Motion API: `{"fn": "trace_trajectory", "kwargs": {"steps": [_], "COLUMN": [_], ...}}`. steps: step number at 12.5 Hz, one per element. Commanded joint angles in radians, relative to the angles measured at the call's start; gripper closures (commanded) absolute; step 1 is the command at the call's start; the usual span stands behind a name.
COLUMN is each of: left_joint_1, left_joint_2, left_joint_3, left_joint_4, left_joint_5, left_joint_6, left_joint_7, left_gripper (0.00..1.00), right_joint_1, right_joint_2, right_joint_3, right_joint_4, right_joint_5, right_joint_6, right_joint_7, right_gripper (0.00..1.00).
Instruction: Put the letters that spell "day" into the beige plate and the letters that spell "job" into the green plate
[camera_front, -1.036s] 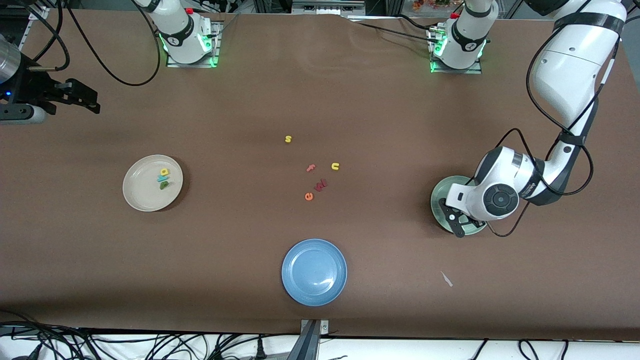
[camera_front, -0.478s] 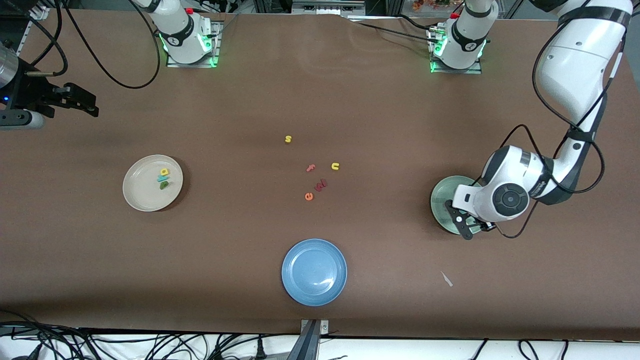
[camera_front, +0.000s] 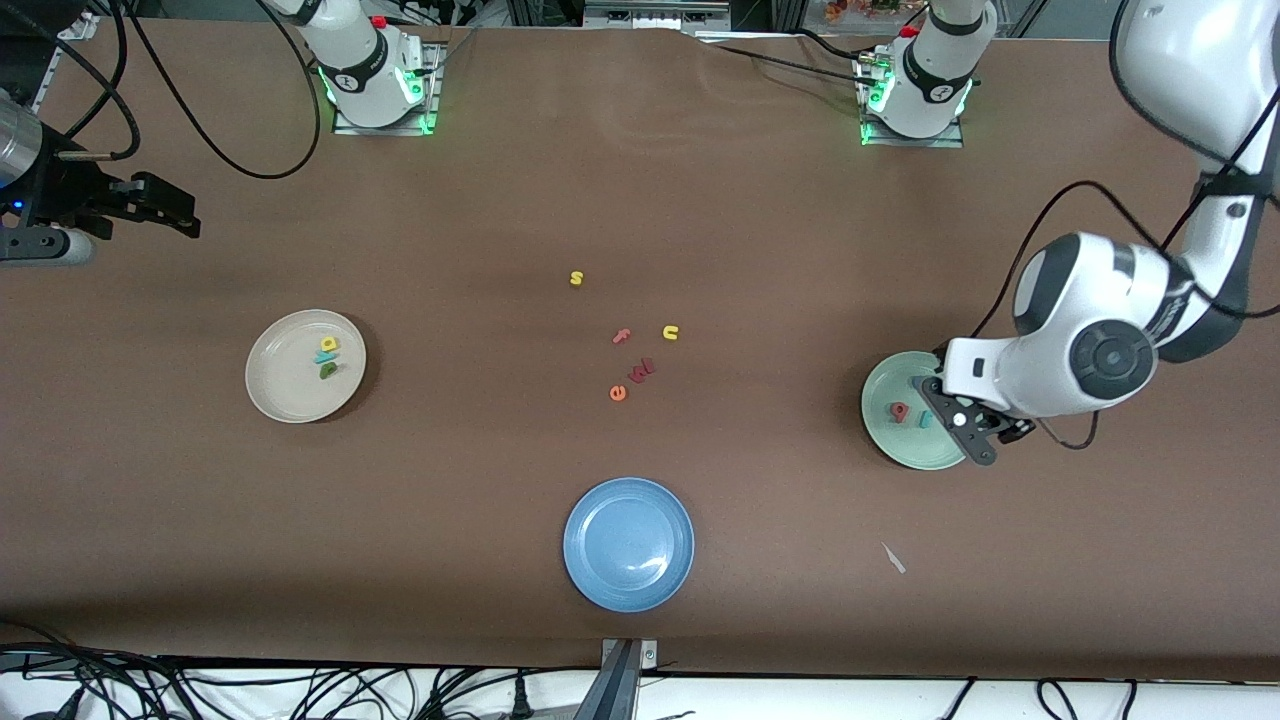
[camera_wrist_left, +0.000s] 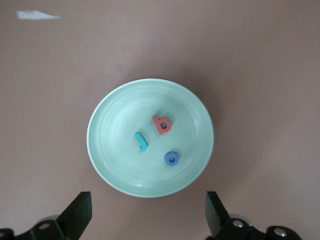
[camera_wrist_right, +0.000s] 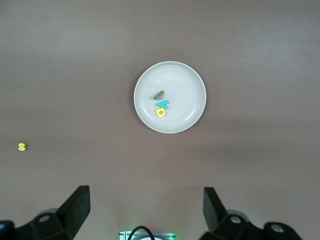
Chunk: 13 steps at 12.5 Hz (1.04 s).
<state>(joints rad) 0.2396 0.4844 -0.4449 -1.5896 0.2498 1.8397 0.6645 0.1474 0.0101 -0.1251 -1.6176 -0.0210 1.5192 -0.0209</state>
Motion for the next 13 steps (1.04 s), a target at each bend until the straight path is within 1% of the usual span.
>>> {"fn": "trace_trajectory", "kwargs": {"steps": [1, 3, 4, 5, 7, 9, 10, 12, 13], "left_joint_1": [0.006, -0.006, -0.003, -0.005, -0.005, -0.005, -0.005, -0.014, -0.034], "left_joint_2": [-0.046, -0.065, -0.07, -0.087, -0.125, -0.153, -0.151, -0.156, -0.171], "left_joint_3": [0.0, -0.02, -0.047, -0.06, -0.064, -0.064, -0.06, -0.012, 0.024], "left_joint_4": [0.051, 0.111, 0.131, 0.146, 0.16, 0.187, 0.221, 0.234, 0.237], "left_joint_5": [-0.052, -0.081, -0.092, -0.092, -0.093, -0.077, -0.078, -0.096, -0.107], "left_joint_6": [-0.115, -0.21, -0.238, -0.261, -0.277, -0.278, -0.278, -0.269, -0.269], "left_joint_7": [-0.072, -0.194, -0.26, -0.32, -0.394, -0.413, -0.411, -0.402, -0.405], "left_gripper": [0.0, 0.0, 0.0, 0.0, 0.0, 0.0, 0.0, 0.0, 0.0], "right_joint_1": [0.006, 0.004, 0.003, 0.001, 0.004, 0.004, 0.004, 0.004, 0.003], "right_joint_2": [0.013, 0.014, 0.013, 0.014, 0.013, 0.014, 0.013, 0.014, 0.014], "right_joint_3": [-0.01, -0.01, -0.013, -0.011, -0.011, -0.01, -0.011, -0.01, -0.011], "right_joint_4": [0.03, 0.03, 0.033, 0.03, 0.033, 0.031, 0.031, 0.031, 0.031], "right_joint_5": [0.016, 0.016, 0.016, 0.016, 0.016, 0.018, 0.018, 0.018, 0.018], "right_joint_6": [-0.017, -0.017, -0.017, -0.022, -0.022, -0.02, -0.019, -0.019, -0.02], "right_joint_7": [0.004, 0.004, 0.009, 0.024, 0.073, 0.075, 0.075, 0.075, 0.075], "right_gripper": [0.0, 0.0, 0.0, 0.0, 0.0, 0.0, 0.0, 0.0, 0.0]}}
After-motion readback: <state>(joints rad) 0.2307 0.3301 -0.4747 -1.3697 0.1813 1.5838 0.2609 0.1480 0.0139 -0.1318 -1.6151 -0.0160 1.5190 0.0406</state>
